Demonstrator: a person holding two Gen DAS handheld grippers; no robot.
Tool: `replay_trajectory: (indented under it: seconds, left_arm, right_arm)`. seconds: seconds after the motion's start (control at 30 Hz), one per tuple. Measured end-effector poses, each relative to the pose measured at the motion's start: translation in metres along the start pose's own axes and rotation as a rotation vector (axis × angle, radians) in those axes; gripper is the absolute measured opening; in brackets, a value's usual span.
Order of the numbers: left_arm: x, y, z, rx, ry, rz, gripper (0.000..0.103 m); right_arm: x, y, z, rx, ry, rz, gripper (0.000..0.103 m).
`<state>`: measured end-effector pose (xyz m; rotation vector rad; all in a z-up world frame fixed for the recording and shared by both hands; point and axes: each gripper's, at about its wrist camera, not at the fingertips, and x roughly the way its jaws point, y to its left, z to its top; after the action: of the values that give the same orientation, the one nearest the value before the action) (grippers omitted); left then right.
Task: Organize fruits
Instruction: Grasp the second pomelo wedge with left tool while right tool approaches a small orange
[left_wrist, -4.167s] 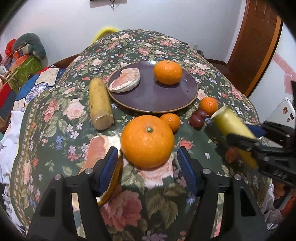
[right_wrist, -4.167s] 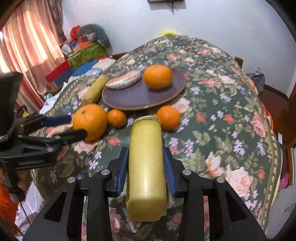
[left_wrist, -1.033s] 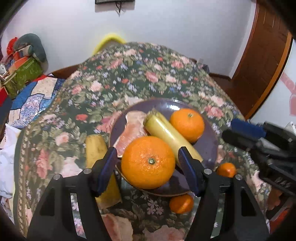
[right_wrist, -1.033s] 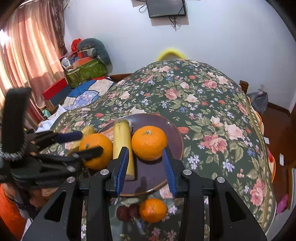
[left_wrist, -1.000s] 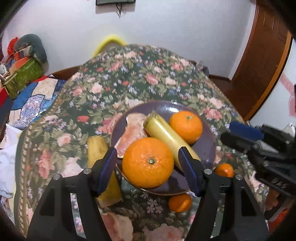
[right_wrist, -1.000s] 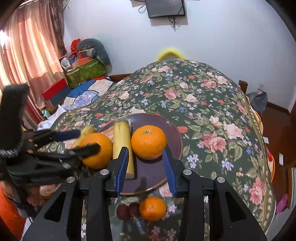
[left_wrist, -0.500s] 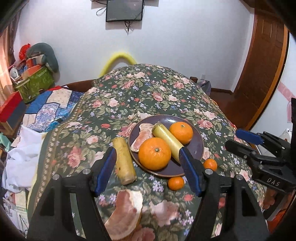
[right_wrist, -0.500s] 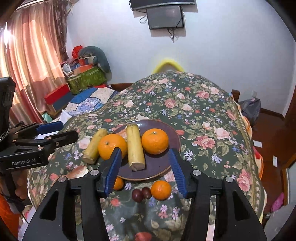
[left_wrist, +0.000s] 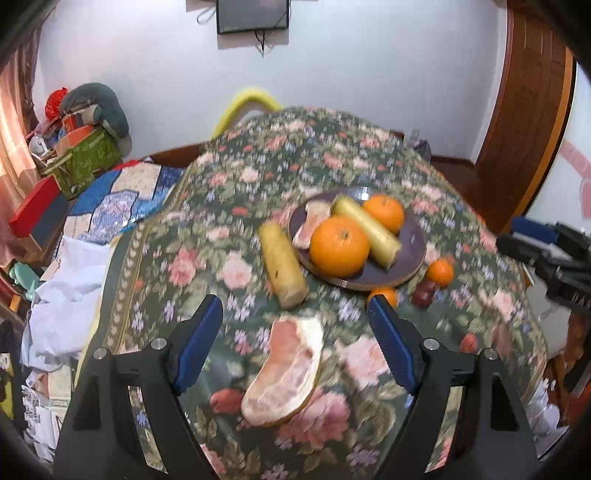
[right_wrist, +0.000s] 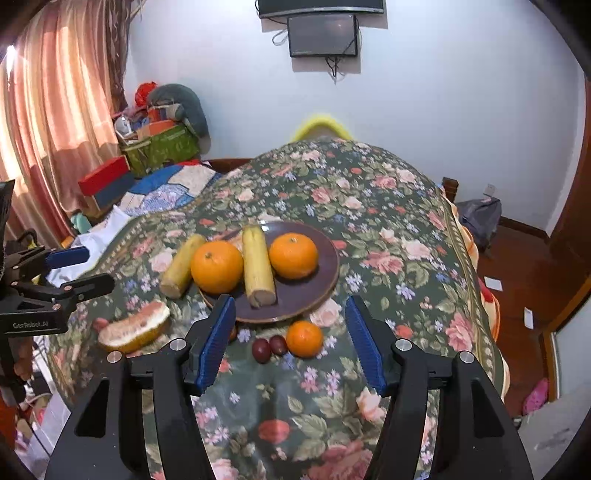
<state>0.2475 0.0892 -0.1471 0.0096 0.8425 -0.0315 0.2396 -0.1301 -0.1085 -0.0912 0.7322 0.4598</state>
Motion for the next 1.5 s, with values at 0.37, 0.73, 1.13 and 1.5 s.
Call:
replay_trajectory:
  seconds: [0.37,0.73,1.13,1.5]
  left_arm:
    - [0.048,0.009,-0.044,0.035,0.162,-0.018,0.081]
    - [0.074,0.005,-0.054,0.04,0.188,-0.05,0.067]
    - [0.086,0.005,-0.047,0.033,0.149,-0.035,0.051]
    - [0.064,0.006,-0.047,0.027,0.113,-0.035,0.049]
  right_arm:
    - [0.027,-0.014,-0.03,0.015,0.103,-0.026,0.059]
    - [0.058,-0.028,-0.049,0.065,0.178,0.0,0.059]
    - [0.081,-0.029,-0.044,0.105,0.18,0.064,0.049]
    - [0.079,-0.023,-0.039,0.078,0.172,0.082,0.032]
